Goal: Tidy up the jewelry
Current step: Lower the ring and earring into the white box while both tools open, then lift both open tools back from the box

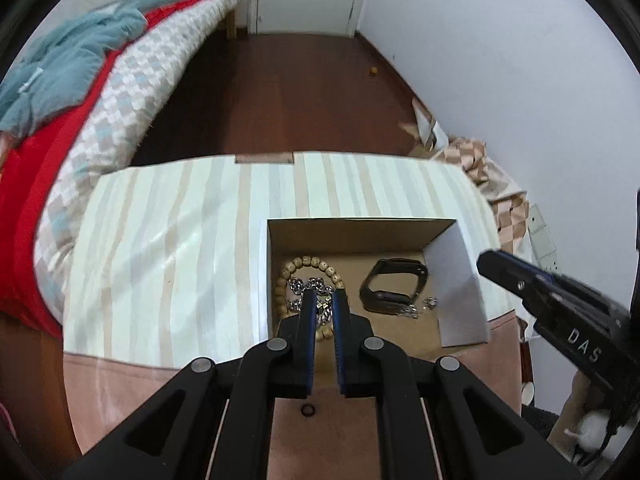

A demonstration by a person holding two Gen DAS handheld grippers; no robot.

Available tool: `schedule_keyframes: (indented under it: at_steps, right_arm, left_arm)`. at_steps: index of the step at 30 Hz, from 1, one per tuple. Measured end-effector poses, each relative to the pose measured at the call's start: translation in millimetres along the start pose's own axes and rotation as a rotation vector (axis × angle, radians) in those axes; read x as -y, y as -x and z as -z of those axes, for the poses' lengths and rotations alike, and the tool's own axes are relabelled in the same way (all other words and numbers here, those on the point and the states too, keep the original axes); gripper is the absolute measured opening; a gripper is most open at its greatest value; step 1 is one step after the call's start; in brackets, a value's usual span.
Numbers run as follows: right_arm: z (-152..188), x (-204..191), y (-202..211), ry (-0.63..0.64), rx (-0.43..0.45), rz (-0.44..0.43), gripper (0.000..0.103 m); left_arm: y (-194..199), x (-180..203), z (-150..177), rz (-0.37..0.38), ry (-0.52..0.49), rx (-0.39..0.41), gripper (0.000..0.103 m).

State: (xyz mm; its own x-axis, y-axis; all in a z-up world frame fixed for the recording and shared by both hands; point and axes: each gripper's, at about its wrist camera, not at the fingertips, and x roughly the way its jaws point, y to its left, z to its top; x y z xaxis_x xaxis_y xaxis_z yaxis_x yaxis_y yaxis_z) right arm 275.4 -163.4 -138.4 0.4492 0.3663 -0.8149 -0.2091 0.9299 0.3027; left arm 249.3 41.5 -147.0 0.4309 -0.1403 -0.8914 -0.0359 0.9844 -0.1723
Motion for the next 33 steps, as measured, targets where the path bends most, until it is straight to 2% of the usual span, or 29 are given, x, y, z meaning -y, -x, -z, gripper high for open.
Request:
schedule_keyframes:
  at_steps: [2, 4, 8, 10, 11, 12, 14, 17, 20, 21, 23, 25, 26, 27, 29, 33]
  right_arm:
    - [-13, -1, -17, 0.014, -0.044, -0.006, 0.013]
    - [-22, -1, -31, 0.022, -0.081, -0.013, 0.013]
    - [-28, 0, -56, 0.018, -0.184, -0.047, 0.013]
    - [-27, 2, -61, 0.002, -0.212, -0.047, 0.015]
    - [-27, 4, -61, -0.009, -0.213, -0.052, 0.017]
    - [-25, 4, -60, -0.013, -0.21, -0.056, 0.023]
    - [-25, 7, -57, -0.029, -0.207, -0.062, 0.033]
    - [-24, 12, -45, -0.037, -0.183, -0.049, 0.035]
    - [-21, 12, -32, -0.024, -0.154, 0.009, 0.038]
    - [-20, 12, -28, -0.012, -0.147, 0.034, 0.041]
    - [-13, 9, -19, 0.021, -0.122, 0.104, 0.055]
    - [-8, 5, -13, 0.054, -0.108, 0.173, 0.063]
    - [-3, 2, -9, 0.075, -0.099, 0.223, 0.071]
    - [0, 0, -7, 0.084, -0.094, 0.248, 0.083]
    - [10, -4, -4, 0.11, -0.089, 0.303, 0.097]
    - [26, -10, 5, 0.119, -0.086, 0.334, 0.1]
  left_arm:
    - [-9, -4, -6, 0.014, 0.014, -0.035, 0.007]
    - [-16, -4, -9, -0.018, 0.024, -0.071, 0.009]
    - [-20, -6, -12, -0.039, 0.035, -0.089, 0.011]
    - [-17, -7, -14, -0.045, 0.037, -0.078, 0.028]
    - [-15, -8, -14, -0.054, 0.041, -0.068, 0.054]
    - [-13, -8, -14, -0.057, 0.043, -0.06, 0.073]
    - [-7, -11, -14, -0.062, 0.052, -0.034, 0.075]
    - [-2, -15, -13, -0.086, 0.054, -0.027, 0.076]
    - [4, -19, -9, -0.122, 0.047, -0.007, 0.09]
    - [7, -20, -7, -0.133, 0.045, 0.002, 0.091]
    - [13, -23, 0, -0.159, 0.046, 0.022, 0.092]
    - [18, -23, 6, -0.176, 0.042, 0.037, 0.1]
    - [23, -23, 11, -0.188, 0.036, 0.054, 0.103]
    - [26, -22, 16, -0.204, 0.028, 0.068, 0.103]
    - [31, -21, 22, -0.226, 0.019, 0.081, 0.103]
    - [42, -21, 37, -0.231, 0.02, 0.085, 0.103]
